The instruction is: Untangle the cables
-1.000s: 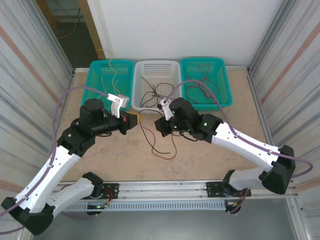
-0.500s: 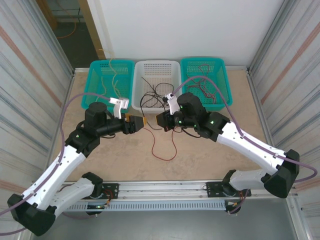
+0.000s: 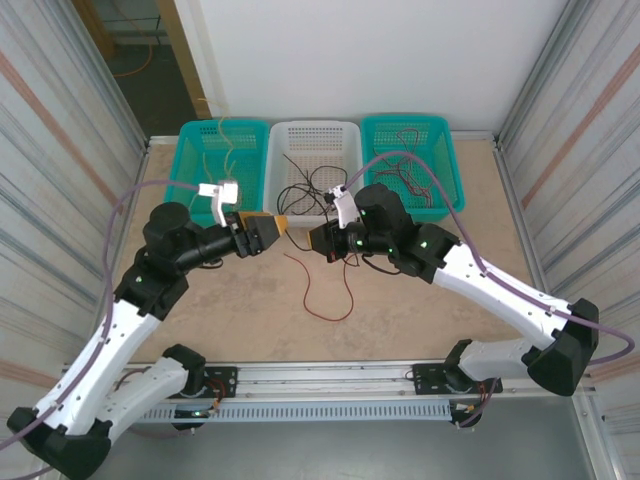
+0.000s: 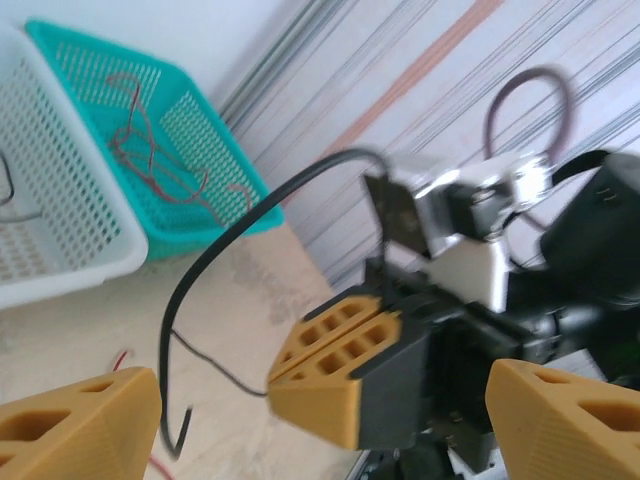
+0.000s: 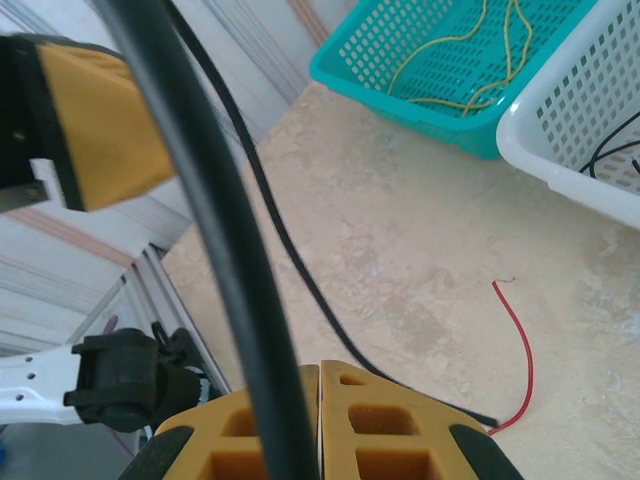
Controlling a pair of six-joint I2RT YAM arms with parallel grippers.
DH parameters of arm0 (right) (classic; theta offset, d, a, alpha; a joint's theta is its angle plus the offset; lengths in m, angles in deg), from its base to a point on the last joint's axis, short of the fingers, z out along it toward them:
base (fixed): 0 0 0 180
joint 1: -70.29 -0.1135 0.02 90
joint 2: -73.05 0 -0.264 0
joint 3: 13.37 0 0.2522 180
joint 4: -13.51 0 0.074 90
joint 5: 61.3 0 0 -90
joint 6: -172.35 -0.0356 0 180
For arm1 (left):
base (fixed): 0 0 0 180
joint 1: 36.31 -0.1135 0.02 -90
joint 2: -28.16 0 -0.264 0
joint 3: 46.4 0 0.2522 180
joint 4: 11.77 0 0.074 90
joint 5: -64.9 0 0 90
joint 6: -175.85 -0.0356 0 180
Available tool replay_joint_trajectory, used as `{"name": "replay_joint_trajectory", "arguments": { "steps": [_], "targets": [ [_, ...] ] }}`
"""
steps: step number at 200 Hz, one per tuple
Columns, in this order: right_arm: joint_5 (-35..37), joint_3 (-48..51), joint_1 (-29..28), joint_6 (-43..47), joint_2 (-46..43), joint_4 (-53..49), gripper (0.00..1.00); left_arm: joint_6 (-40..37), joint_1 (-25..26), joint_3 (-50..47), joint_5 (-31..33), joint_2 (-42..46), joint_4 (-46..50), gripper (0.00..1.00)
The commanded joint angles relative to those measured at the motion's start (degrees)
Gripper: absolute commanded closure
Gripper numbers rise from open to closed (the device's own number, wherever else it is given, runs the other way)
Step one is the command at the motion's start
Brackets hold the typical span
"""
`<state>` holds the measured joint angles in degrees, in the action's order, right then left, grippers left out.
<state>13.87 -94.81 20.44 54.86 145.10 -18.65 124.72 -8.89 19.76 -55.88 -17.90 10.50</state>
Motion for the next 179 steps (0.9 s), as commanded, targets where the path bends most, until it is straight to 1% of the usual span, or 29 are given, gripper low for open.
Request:
{"name": "replay_joint_trajectory", "arguments": {
  "steps": [1,18,36,62,89,111,132,145,165,179],
  "targets": [
    [-0.20,-2.17,0.21,-1.60,1.10,0.74,1.00,4.93,-0.18,2.21,1.35,1.14,-3.32,0.15],
    [1.09,-2.93,-0.32,-1.53,1.45,0.23,1.00,7.42,-0.15,4.02,-1.71,-0.92,-4.02,0.19],
    [1.19,-3.35,-0.76,-1.43,2.00,0.27,1.00,10.72,-0.04,3.80,-4.96,-3.34,-7.12,0.21],
    [1.22,-4.57,-1.90,-0.96,3.42,0.69,1.00,14.55,0.22,1.11,-3.67,-6.26,-11.01,0.21],
    [2.64,-6.39,-3.51,-0.07,4.96,-0.72,1.00,16.84,0.18,1.30,-3.17,-8.61,-13.61,0.20],
    [2.79,-6.61,-4.61,0.41,5.59,-1.46,1.00,17.64,0.18,2.06,-1.98,-9.32,-13.37,0.21],
    [2.87,-6.07,-5.47,0.50,5.72,-1.34,1.00,17.60,-0.06,2.02,-0.83,-8.97,-12.83,0.23],
    [2.95,-5.86,-5.85,0.50,5.82,-1.32,1.00,18.18,-0.49,1.37,-0.60,-8.54,-12.94,0.30],
    [3.23,-5.37,-6.22,0.05,5.91,-1.10,1.00,21.07,-2.58,0.02,-1.21,-7.97,-13.81,0.49],
    [3.15,-5.05,-6.40,-0.03,5.95,-0.97,1.00,23.00,-4.15,-1.05,-2.27,-7.81,-15.32,0.59]
  ]
}}
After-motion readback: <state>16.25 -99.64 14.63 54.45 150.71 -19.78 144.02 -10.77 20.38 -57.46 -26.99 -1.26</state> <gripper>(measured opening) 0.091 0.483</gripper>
